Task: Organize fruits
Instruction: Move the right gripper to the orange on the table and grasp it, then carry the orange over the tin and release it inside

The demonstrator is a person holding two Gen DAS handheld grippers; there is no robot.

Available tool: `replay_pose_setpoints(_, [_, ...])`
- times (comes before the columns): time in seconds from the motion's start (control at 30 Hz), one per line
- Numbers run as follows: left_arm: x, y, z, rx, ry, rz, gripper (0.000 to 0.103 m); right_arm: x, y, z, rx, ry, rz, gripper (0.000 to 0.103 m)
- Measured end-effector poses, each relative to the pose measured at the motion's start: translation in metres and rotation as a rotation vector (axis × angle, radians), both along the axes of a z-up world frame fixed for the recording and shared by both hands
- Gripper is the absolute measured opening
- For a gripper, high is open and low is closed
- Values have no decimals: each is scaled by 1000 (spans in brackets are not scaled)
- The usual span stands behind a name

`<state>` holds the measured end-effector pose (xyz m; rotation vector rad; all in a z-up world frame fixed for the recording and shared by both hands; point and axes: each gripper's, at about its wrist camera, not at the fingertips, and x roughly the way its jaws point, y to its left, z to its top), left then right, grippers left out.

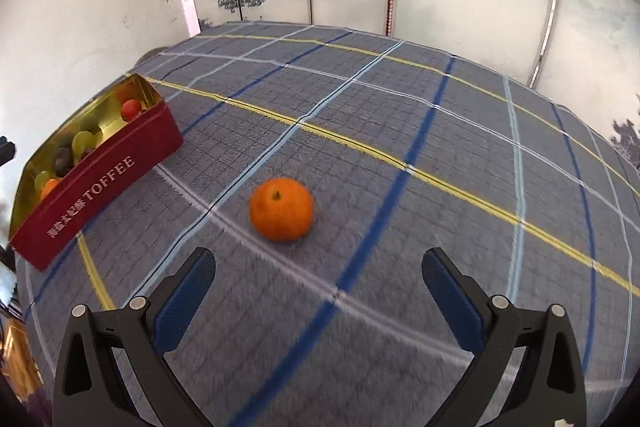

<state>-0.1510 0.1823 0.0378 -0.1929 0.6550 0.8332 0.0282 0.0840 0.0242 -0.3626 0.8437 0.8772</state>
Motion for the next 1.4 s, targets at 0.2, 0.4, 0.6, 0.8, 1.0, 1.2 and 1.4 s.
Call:
replay_pose_setpoints(0.2, [-7,-6,1,-12,-13,-7,71,0,10,-8,-38,11,33,37])
replay_pose_setpoints(0.4, [-12,-10,-1,-20,2,-14,71,-7,13,3,-34,16,49,8])
replay_pose_setpoints(0.6, [-23,-12,4,-23,-27,-15,71,-7,2,18,48,-44,-19,103])
replay_pose_setpoints(0.8, [-27,-13,6,-25,-33,-14,71,11,30,-4,-45,33,37,36])
replay_pose_setpoints(1.0, [-32,-10,12,-48,-37,-4,71,-17,45,33,111,56,136,32])
replay_pose_setpoints(1.2, [-35,-9,15,-74,-32,11,72,-65,149,55,118,54,345,33])
replay_pose_setpoints(1.4, [-41,-15,20,-27,-38,7,75,-67,202,23,107,124,311,51])
